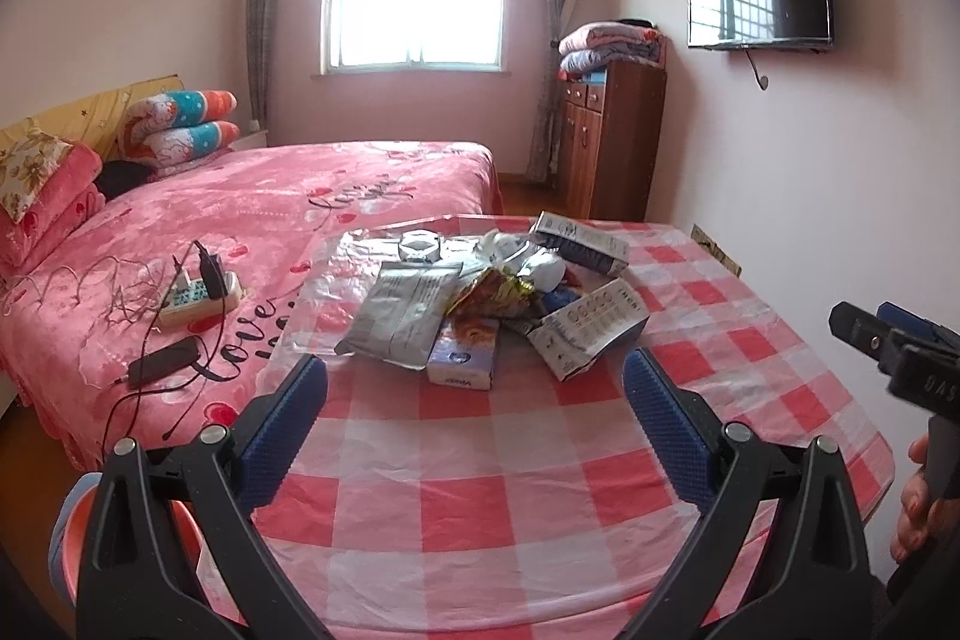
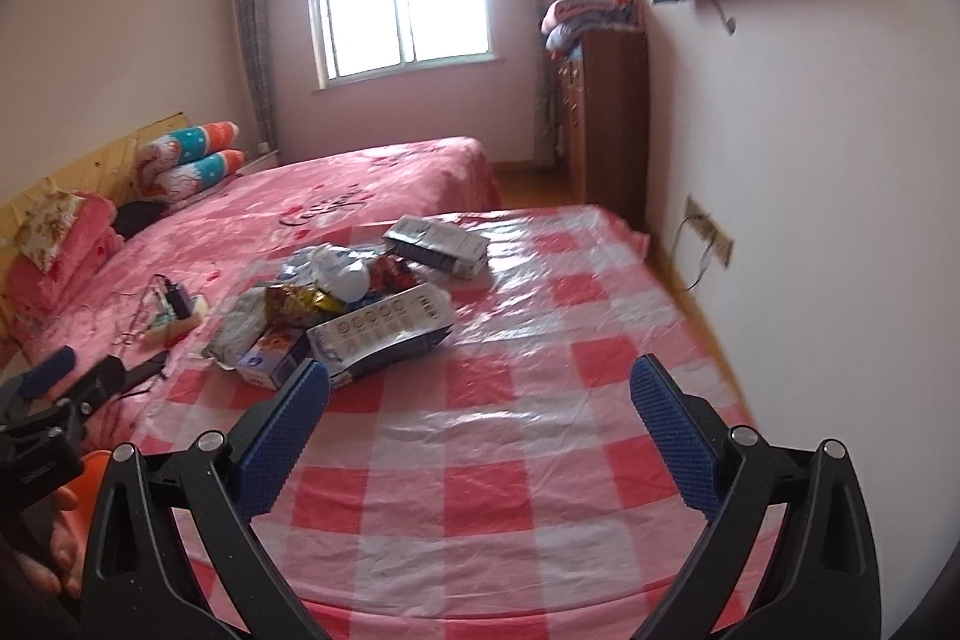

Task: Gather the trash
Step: 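Grasp the grey paper packet with the left tool while the right tool grasps the white milk carton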

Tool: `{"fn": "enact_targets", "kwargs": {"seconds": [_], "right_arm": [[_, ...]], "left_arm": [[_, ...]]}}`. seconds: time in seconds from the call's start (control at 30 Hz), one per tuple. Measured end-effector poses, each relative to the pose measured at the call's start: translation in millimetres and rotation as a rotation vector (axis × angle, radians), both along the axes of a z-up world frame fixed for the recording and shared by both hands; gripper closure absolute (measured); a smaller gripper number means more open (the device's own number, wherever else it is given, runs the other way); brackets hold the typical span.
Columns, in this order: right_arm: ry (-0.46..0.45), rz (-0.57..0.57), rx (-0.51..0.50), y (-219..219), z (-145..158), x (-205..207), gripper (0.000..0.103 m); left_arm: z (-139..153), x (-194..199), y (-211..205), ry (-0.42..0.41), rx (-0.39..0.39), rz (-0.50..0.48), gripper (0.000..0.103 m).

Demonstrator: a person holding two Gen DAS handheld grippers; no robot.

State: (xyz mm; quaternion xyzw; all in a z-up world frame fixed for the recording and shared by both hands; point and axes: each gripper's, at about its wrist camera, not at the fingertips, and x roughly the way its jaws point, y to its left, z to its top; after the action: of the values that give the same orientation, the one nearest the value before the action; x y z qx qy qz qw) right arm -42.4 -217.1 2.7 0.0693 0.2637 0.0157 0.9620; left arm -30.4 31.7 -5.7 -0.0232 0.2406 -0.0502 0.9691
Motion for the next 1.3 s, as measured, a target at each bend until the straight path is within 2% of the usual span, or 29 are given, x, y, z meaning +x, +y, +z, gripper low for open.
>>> {"fn": "enact_targets", "kwargs": {"seconds": [0.13,0.23,0.47,0.53,0.57,0.6,0.87,1.1,1.3], "right_arm": [[0.034,0.038,0.076,-7.3,-9.9,12.7,0.004],[0.092,0.060,0.164,-15.1,-22.8,27.8,0.004],[0.228,0.116,0.318,-19.9,-57.4,67.8,0.006],[0.250,0.133,0.344,-18.6,-62.8,78.8,0.009],[0.268,0.145,0.364,-17.5,-65.7,86.0,0.018],[0.281,0.153,0.383,-17.5,-67.7,91.0,0.021],[0.397,0.178,0.580,-14.6,-86.6,145.5,0.021],[0.475,0.148,0.612,-1.9,-96.3,187.2,0.021],[0.522,0.115,0.575,8.6,-98.6,211.9,0.021]], "left_arm": [[-12.9,20.1,10.6,0.033,0.009,-0.052,0.004],[-24.0,40.1,19.9,0.078,0.018,-0.080,0.004],[-44.3,97.6,54.8,0.185,-0.045,-0.048,0.004],[-47.3,111.6,58.6,0.202,-0.039,-0.055,0.004],[-49.7,122.6,60.1,0.217,-0.033,-0.063,0.004],[-51.5,131.8,61.3,0.228,-0.025,-0.070,0.004],[-63.9,194.1,64.1,0.307,0.011,-0.136,0.004],[-80.2,227.7,74.2,0.386,-0.019,-0.207,0.004],[-94.7,246.9,77.3,0.437,-0.038,-0.213,0.004]]}}
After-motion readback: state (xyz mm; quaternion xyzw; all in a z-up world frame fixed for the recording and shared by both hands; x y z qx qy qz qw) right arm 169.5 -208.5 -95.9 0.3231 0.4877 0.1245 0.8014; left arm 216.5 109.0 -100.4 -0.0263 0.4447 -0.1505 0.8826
